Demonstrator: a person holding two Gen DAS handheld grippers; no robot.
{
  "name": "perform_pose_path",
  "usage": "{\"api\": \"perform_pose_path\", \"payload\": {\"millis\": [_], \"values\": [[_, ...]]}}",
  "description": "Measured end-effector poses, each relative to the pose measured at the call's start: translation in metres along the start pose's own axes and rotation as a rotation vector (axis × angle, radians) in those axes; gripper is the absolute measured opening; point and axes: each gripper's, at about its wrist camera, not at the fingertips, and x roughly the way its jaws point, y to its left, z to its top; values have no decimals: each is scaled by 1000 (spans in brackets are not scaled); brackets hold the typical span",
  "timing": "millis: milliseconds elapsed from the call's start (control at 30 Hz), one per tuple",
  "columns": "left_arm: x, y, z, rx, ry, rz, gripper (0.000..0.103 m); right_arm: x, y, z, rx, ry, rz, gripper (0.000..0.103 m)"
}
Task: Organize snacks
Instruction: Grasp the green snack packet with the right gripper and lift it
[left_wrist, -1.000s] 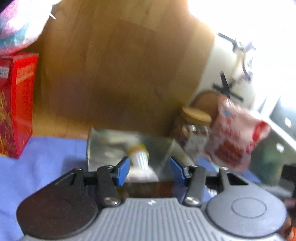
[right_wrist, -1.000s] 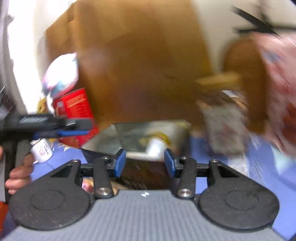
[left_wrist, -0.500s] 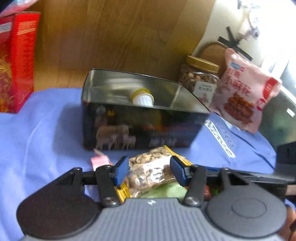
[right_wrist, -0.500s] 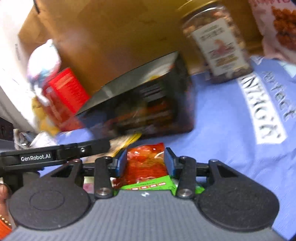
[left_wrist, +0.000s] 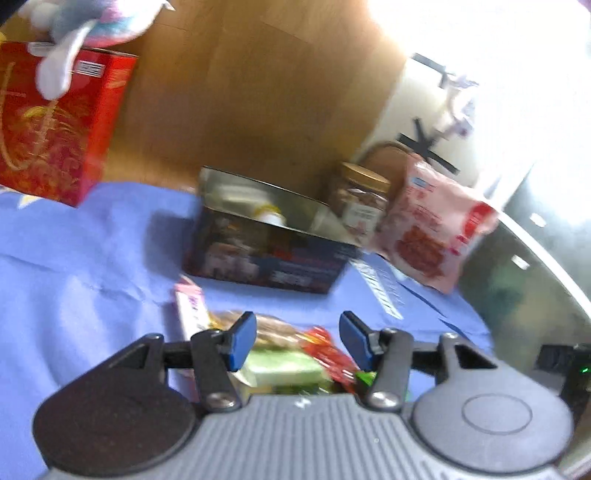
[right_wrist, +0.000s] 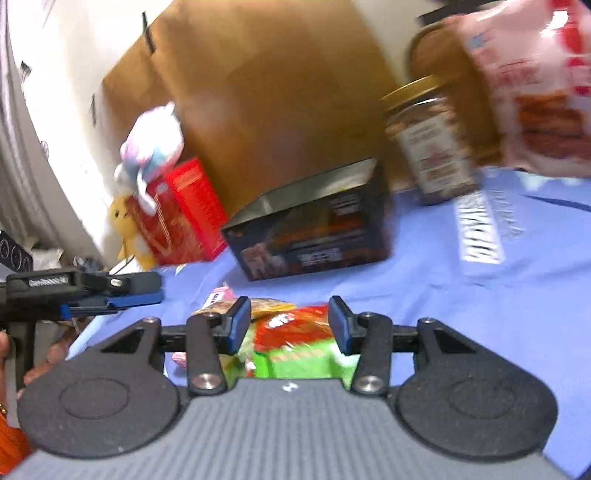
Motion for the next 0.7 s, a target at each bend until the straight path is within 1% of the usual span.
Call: {"api": "perform_pose_path", "payload": {"millis": [67,133,167,200,233,267,300,333,400,467,500,533,567,600,700], "values": [[10,-14,-4,18,45,-46,50,-12,-2,-11,21,-2,-19,53],[25,-28,-10,21,112,-104,50,-20,-5,-23,27,11,-44,54],[33,-34,-13,21,142,-123,50,-21,-6,-28,28,20,-53,55],[41,-39,-17,20,166,-128,50,-21,-7,-32,23,32,-54,58],[49,-44,-20,22,195,-124,50,-21,-9,-34,11,46,-49,64],[54,-47,-25,25,216,-121,50,-19,-10,-35,-8,62,-47,69],[62,-50,-27,22,237,-121,50,-17,-7,-36,-38,70,-57,77],[68,-52,-30,17,257,-124,50,-16,-2,-37,-81,72,-71,84],[80,-55,-36,6,295,-128,50,-9,2,-35,-181,90,-82,86],[92,-58,-41,-9,322,-125,50,3,0,-31,-212,123,-74,86],[96,-56,-43,-14,323,-126,47,10,-3,-29,-205,143,-64,85],[97,-57,-44,-15,314,-125,44,17,-9,-27,-196,162,-47,83],[98,-58,-43,-10,305,-103,41,21,-10,-27,-194,163,-37,77],[97,-58,-42,3,300,-85,34,24,-9,-27,-206,164,-19,63],[91,-55,-38,-18,300,-88,28,21,0,-30,-243,121,-39,61]]}}
